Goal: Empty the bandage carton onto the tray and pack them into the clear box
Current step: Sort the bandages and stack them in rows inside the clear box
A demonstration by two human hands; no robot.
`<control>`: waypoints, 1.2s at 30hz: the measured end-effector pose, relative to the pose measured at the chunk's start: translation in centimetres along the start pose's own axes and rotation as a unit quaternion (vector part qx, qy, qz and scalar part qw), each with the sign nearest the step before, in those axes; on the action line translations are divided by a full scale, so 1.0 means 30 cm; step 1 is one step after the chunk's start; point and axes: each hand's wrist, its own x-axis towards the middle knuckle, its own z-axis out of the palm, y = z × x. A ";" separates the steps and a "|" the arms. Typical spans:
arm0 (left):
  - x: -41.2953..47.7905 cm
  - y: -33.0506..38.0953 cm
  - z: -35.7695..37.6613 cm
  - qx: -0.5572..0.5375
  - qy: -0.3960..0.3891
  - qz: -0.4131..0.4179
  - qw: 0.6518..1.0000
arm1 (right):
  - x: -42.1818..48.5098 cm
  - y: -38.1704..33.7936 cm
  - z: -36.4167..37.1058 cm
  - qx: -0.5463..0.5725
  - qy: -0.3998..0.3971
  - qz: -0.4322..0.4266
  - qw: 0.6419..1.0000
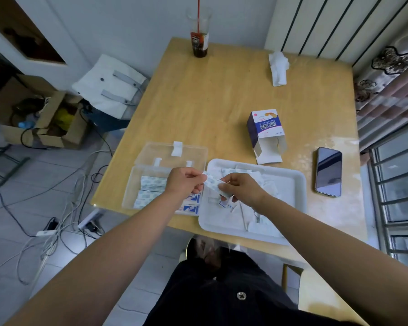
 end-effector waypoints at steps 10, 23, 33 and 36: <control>0.047 -0.114 -0.193 0.320 0.099 -0.032 0.942 | 0.029 0.017 0.098 0.077 0.045 0.030 0.996; 0.136 -0.136 -0.176 0.318 0.098 -0.076 0.940 | 0.046 0.014 0.115 0.103 0.050 0.045 0.992; 0.151 -0.146 -0.167 0.327 0.080 -0.118 0.934 | 0.048 0.005 0.115 0.101 0.041 0.048 0.993; 0.156 -0.147 -0.157 0.329 0.084 -0.118 0.933 | 0.045 -0.003 0.117 0.100 0.041 0.046 0.993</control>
